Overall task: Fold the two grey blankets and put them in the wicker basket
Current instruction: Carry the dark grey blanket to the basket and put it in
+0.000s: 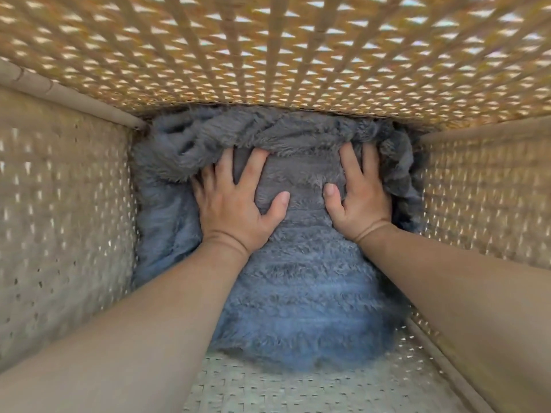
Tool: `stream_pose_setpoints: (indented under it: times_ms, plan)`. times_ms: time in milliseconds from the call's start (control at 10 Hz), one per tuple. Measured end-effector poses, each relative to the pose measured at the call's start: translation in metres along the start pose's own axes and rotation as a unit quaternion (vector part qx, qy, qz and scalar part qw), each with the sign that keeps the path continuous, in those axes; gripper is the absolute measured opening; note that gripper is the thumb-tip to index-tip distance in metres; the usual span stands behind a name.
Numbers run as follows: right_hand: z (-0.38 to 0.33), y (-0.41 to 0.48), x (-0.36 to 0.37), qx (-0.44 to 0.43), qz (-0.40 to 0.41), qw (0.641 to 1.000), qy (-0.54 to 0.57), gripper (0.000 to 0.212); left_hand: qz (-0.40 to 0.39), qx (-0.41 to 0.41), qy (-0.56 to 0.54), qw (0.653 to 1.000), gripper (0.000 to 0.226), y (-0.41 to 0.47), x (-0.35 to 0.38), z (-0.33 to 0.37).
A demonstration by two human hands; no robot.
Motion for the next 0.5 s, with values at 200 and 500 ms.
stream_pose_setpoints:
  times_ms: [200, 500]
  plan:
    - [-0.028, 0.0, -0.041, 0.021, -0.053, 0.992, -0.109, 0.071, -0.056, -0.034, 0.03, 0.997, 0.065, -0.008, -0.039, 0.01]
    - [-0.168, -0.064, -0.203, 0.163, -0.191, 0.968, -0.015, 0.044, -0.171, -0.084, -0.059, 0.98, 0.05, -0.087, -0.281, 0.051]
Point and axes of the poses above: each hand's wrist, its own y-axis towards the middle knuckle, its own x-axis out of the palm, z = x × y, the point moved 1 cm from there along y, towards the middle knuckle, and after that the axes turned 13 degrees about -x, right-handed, at the moved point
